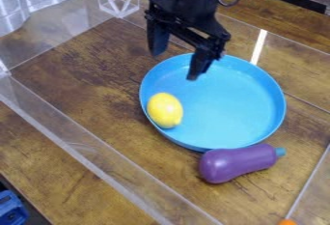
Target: Put the lemon on the blue tray
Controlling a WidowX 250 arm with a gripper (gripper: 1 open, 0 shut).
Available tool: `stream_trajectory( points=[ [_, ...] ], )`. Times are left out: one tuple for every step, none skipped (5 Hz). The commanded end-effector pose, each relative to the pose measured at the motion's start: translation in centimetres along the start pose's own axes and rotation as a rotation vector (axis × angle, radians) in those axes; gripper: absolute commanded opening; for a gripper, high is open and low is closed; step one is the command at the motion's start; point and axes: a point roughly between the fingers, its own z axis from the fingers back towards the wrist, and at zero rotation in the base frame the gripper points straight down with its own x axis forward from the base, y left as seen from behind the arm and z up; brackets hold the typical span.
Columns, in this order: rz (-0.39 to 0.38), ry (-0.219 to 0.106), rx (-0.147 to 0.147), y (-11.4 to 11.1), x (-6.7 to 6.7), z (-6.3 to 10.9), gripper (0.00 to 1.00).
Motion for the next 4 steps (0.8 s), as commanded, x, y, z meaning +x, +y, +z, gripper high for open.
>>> stream_trajectory(
  points=[
    [-0.036,-0.077,-0.02,-1.6,0.6,1.9,1.0],
    [-0.074,-0.068,-0.034,-3.2,0.6,1.6,1.0],
    [-0.073,-0.052,-0.041,-2.9,0.8,0.8,1.0],
    [-0.067,-0.036,-0.044,-1.9,0.7,0.1,1.0]
  ],
)
